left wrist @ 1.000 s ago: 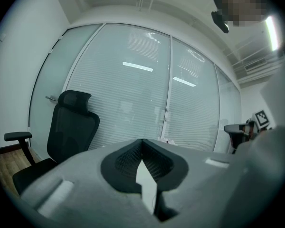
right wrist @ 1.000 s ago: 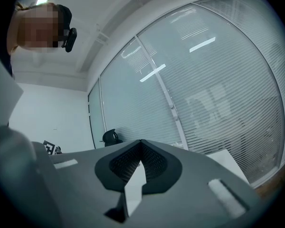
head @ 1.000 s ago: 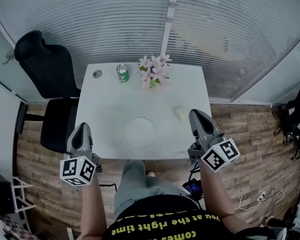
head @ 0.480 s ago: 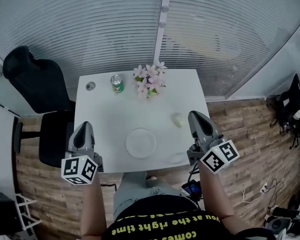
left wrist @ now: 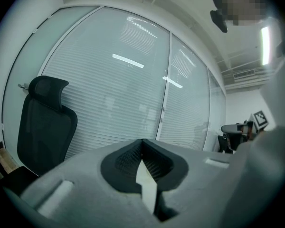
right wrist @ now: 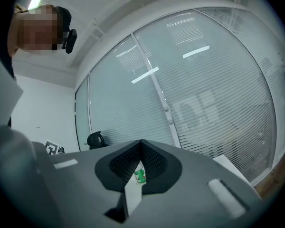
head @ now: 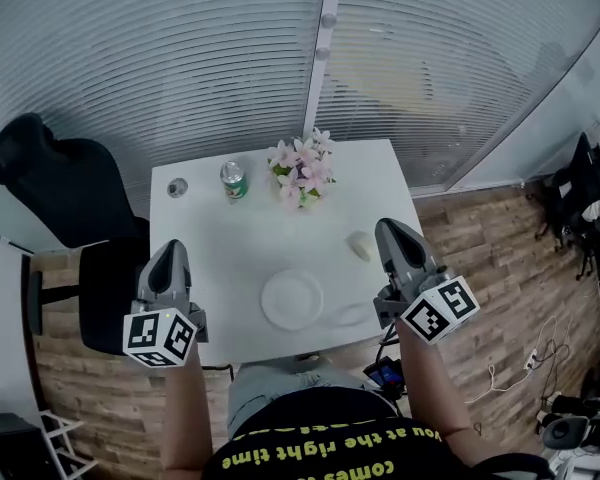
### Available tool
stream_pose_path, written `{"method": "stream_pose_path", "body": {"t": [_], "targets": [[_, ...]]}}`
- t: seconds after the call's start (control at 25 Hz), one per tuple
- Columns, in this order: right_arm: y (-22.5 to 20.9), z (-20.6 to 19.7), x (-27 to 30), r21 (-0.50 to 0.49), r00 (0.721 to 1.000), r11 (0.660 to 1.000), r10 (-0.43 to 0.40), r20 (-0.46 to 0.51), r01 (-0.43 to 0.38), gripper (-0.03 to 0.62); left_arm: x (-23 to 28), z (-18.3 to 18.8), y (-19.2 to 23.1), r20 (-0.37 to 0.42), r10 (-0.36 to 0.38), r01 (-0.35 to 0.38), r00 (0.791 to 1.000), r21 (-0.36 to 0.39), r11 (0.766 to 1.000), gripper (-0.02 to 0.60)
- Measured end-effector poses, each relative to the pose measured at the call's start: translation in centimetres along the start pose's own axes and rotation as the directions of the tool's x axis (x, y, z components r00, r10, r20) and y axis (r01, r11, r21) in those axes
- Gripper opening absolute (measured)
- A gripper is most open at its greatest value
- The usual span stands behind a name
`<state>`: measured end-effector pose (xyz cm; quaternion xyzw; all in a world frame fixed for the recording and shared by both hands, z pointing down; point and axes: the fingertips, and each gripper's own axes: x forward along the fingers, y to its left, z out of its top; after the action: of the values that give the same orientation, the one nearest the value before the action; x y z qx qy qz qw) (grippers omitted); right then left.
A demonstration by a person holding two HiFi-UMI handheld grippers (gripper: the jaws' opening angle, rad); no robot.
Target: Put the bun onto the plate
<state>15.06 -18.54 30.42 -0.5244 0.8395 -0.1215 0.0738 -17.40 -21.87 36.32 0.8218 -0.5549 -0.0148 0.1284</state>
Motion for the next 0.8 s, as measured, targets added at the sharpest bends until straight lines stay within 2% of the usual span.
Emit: {"method": "stream_pose_path", "body": {"t": [0.44, 0.8], "targets": [[1.6, -1.2, 3.3, 0.003, 0.999, 0.999, -0.045, 0.001, 0.045, 0.006, 2.6, -0.5, 2.1, -0.051, -0.093, 0.093, 0.994, -0.015, 0.996, 0.0], [2.1, -1.8, 4.0, 0.008, 0.999, 0.999, -0.049, -0.002, 0.049, 0.006, 3.0, -1.4, 3.3, -0.071, -0.095, 0.093, 0.993, -0.035, 0.995, 0.002]]}}
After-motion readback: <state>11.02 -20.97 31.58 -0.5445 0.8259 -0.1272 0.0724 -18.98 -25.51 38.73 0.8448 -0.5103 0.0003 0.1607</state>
